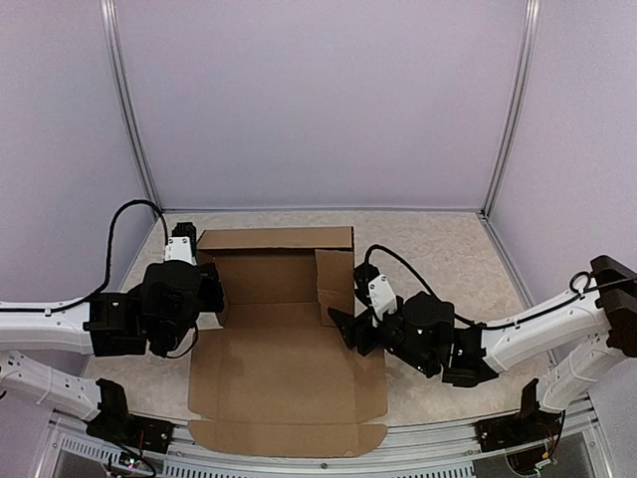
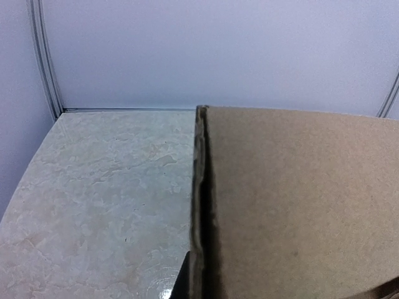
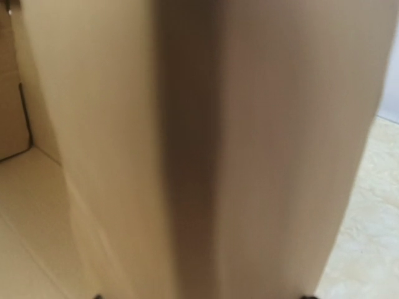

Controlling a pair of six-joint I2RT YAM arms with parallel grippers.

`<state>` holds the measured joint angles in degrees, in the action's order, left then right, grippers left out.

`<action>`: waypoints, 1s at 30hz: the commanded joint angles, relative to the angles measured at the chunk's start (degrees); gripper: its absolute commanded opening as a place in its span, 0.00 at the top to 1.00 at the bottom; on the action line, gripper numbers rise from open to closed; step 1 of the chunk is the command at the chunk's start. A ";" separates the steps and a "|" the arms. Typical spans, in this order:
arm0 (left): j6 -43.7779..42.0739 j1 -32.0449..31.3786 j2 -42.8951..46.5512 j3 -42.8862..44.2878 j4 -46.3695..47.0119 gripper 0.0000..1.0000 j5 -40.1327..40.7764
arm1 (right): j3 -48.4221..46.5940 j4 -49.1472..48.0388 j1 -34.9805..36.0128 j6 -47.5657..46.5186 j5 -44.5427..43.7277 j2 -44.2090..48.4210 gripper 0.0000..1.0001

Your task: Fold the paper box

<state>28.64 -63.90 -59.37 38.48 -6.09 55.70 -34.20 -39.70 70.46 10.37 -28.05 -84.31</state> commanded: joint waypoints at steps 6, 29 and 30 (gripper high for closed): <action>5.81 0.89 2.25 0.09 3.12 1.00 -5.99 | 2.11 -1.83 0.76 0.76 -1.16 -0.93 0.36; 5.62 0.91 -0.57 1.16 2.55 1.00 -7.39 | -5.34 -3.52 1.09 -5.15 -6.53 -4.31 0.66; 5.63 0.95 -0.84 1.16 2.57 1.00 -7.39 | -5.62 -3.90 1.09 -5.75 -6.76 -4.19 0.66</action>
<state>32.77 -62.24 -59.02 38.26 -7.49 53.56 -36.91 -40.40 70.54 7.27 -37.26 -88.29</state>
